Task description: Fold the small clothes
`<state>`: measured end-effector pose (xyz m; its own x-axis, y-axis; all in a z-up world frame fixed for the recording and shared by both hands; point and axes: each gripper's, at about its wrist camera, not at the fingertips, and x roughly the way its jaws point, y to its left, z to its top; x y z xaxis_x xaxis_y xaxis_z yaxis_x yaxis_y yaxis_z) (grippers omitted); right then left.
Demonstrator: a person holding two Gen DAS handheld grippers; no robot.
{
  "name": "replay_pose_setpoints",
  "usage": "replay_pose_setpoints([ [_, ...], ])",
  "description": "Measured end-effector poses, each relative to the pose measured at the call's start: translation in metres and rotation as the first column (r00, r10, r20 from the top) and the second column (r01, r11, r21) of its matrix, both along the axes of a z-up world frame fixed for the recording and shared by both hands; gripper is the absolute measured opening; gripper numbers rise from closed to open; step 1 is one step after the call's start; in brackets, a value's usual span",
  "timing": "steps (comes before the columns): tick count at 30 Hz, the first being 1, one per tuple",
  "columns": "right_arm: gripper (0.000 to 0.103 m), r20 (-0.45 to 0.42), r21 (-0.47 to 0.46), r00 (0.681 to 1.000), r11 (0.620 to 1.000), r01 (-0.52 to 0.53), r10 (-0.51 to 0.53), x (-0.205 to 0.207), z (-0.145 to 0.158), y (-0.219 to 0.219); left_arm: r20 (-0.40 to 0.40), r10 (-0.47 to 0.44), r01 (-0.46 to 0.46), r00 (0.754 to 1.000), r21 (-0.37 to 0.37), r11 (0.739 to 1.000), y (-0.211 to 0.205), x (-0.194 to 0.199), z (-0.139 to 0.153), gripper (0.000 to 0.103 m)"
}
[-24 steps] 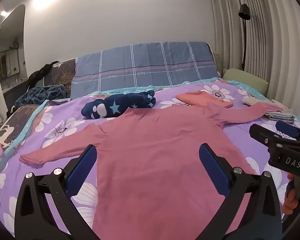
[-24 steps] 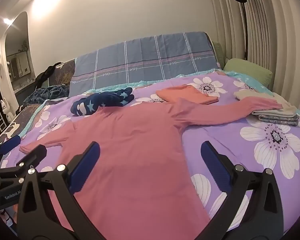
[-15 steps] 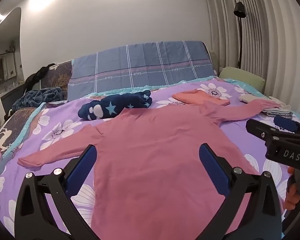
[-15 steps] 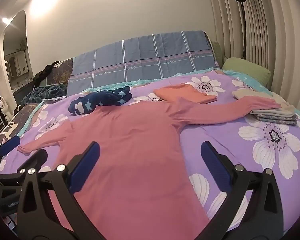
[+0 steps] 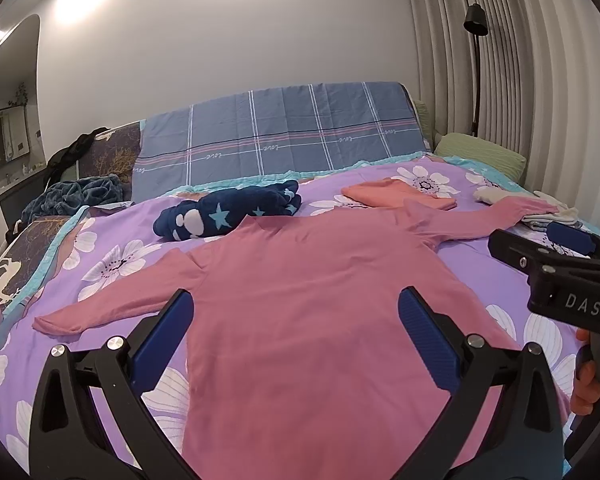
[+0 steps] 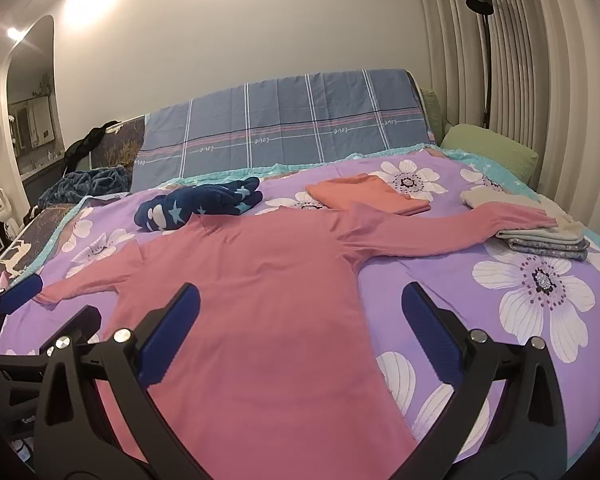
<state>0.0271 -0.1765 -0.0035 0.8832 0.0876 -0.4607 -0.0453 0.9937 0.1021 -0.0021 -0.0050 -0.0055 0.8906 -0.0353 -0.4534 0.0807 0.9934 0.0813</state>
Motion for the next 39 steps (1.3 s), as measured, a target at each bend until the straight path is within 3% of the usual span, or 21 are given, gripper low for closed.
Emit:
replay_pose_setpoints([
  [39,0.101,-0.028,-0.028,1.000,1.000,-0.013,0.013,0.001,-0.005,0.015,0.001,-0.012,0.012,1.000,-0.076,0.997,0.013,0.000,-0.009,0.102],
])
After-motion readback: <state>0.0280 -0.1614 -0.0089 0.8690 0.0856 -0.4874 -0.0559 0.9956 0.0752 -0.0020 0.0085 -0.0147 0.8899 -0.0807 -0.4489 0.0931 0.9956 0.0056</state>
